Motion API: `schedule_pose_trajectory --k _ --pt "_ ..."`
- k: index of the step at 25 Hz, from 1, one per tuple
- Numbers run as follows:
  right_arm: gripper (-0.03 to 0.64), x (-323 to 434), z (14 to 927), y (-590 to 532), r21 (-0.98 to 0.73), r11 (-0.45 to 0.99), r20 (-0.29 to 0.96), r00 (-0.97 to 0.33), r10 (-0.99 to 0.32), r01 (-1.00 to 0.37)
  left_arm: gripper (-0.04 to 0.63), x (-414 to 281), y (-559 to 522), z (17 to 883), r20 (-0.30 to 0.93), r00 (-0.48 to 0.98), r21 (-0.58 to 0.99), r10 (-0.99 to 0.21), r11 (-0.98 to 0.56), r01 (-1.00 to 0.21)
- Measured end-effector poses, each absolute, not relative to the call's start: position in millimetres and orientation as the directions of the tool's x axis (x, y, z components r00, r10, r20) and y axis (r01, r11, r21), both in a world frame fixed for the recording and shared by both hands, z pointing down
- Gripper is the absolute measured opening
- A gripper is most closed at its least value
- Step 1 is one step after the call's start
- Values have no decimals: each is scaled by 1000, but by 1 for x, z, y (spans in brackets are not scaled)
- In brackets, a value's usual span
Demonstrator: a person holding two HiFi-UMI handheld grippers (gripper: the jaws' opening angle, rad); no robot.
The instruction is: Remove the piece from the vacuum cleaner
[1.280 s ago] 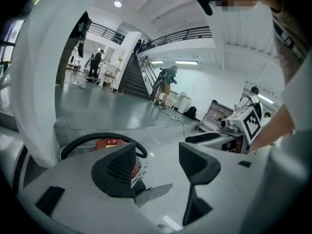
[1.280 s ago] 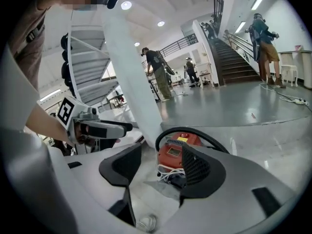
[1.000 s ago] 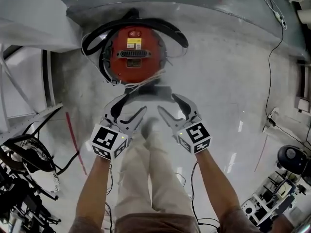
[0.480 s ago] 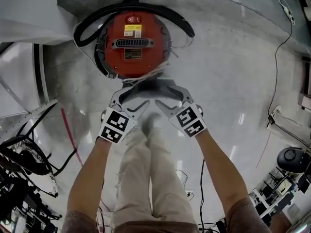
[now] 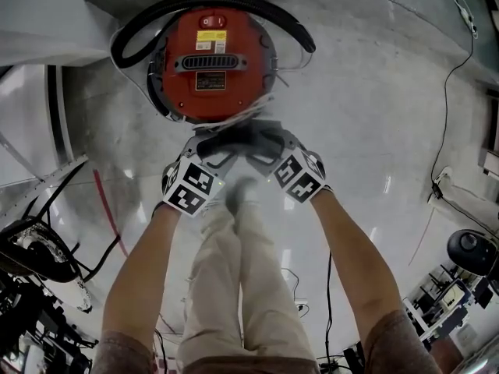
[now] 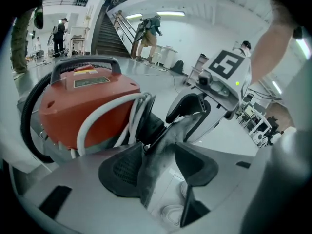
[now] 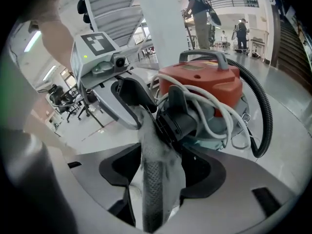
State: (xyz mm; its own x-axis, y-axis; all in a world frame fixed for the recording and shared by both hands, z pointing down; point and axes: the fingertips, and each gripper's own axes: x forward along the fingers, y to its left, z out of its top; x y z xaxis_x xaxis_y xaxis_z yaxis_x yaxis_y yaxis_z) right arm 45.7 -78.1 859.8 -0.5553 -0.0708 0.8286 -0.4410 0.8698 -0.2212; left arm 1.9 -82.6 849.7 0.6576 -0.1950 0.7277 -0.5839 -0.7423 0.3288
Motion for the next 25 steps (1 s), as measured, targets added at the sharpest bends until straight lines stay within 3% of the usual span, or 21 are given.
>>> schedule_pose_trajectory --k 10,12,15,25 --pt "202 42 861 -72 -271 860 811 -583 -37 -432 167 1 -79 852 727 665 369 -172 -718 -589" --pt "191 43 860 -72 -277 856 814 -580 -33 -437 127 0 -80 852 739 652 375 -173 -698 -610" --pt "136 46 862 -68 -283 848 821 -570 -28 -448 106 -2 -73 854 745 646 390 -167 -676 -625" --pt "87 50 860 -68 -289 793 808 -581 -99 -537 89 -4 -66 852 736 655 440 -171 -614 -655"
